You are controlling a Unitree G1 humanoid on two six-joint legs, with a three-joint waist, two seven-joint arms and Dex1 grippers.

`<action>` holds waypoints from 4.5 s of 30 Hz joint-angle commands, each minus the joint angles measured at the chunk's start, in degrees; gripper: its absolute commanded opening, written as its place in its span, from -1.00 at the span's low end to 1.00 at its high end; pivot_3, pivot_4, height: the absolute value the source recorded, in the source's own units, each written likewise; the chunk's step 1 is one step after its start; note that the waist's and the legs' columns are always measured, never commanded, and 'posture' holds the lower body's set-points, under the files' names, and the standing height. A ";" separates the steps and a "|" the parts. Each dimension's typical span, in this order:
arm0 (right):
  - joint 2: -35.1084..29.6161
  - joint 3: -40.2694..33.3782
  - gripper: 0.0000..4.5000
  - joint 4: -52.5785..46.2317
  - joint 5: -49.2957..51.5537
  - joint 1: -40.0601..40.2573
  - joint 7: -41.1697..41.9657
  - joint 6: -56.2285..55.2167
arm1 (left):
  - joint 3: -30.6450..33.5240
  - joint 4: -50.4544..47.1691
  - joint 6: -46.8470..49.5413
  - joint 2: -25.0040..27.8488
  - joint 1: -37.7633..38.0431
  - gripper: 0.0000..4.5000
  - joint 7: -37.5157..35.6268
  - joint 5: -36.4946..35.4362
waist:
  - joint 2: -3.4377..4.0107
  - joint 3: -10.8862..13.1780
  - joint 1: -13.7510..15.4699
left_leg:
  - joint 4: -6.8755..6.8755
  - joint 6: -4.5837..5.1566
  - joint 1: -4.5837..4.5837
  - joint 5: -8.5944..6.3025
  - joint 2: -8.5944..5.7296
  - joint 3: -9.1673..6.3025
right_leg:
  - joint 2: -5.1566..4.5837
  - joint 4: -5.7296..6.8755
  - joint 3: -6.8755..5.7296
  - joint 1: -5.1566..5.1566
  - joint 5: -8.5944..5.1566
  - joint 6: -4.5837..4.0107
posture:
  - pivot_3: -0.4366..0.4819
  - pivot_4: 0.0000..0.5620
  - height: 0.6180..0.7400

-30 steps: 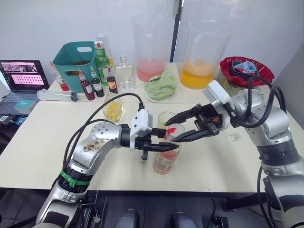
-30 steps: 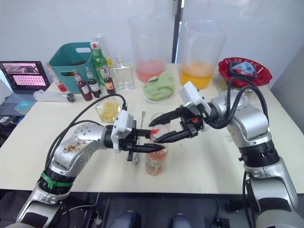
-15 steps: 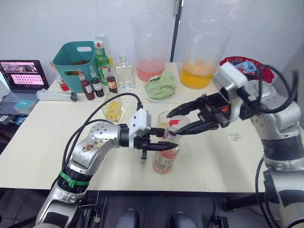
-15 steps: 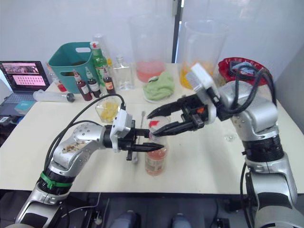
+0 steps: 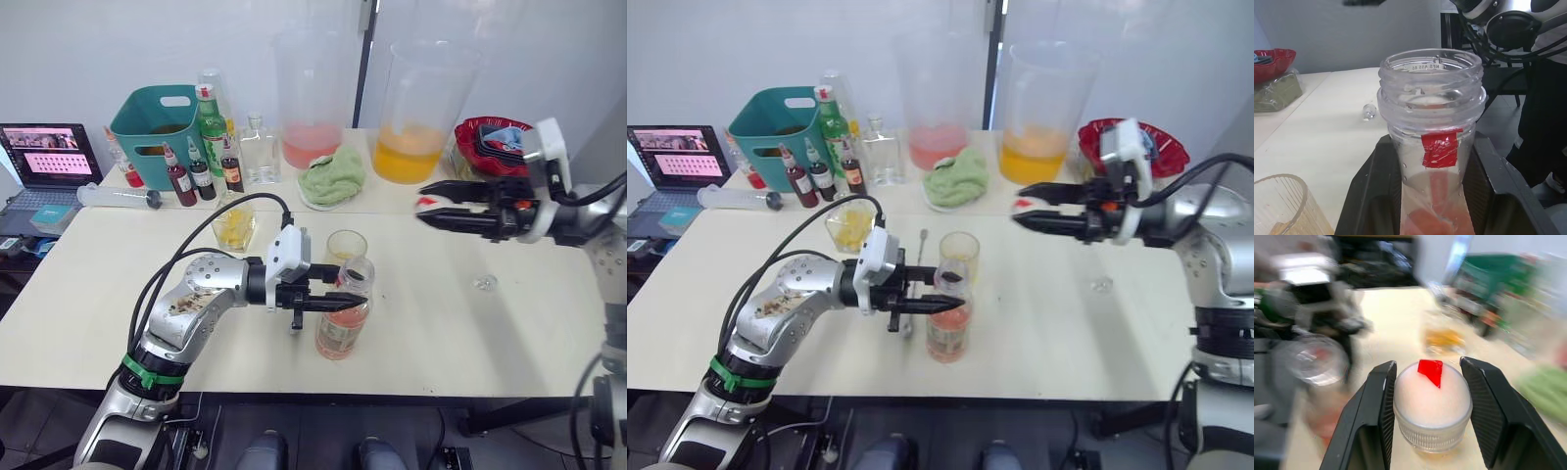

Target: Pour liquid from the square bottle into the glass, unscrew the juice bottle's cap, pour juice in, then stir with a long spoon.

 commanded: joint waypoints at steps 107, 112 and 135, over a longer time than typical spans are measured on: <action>13.81 1.70 0.97 -35.70 7.36 24.80 -35.02 10.05 | -8.07 59.15 -68.61 0.64 -32.00 -0.44 40.84 58.12 | 0.17 0.20 -1.44 | 0.12 -0.01 -0.83 0.03 -0.18 -0.01 | -0.02 0.82 0.07 -1.01 0.02 0.02 | -0.05 -0.47 1.00; 14.17 1.67 0.97 -36.56 7.99 25.29 -36.22 10.36 | -9.42 60.84 -68.43 0.13 -32.88 -0.44 43.03 60.83 | 0.17 0.20 -1.49 | 0.12 -0.01 -0.82 0.03 -0.18 -0.02 | -0.01 0.88 0.06 -1.01 0.02 0.02 | -0.05 -0.47 1.00; 14.31 1.80 0.97 -37.39 7.92 26.73 -37.95 9.54 | -13.37 60.52 -68.96 1.99 -33.75 -0.44 55.92 72.12 | 0.17 0.19 -1.49 | 0.13 -0.01 -0.83 0.03 -0.19 -0.02 | -0.01 0.93 0.06 -1.01 0.02 0.02 | -0.05 -0.47 1.00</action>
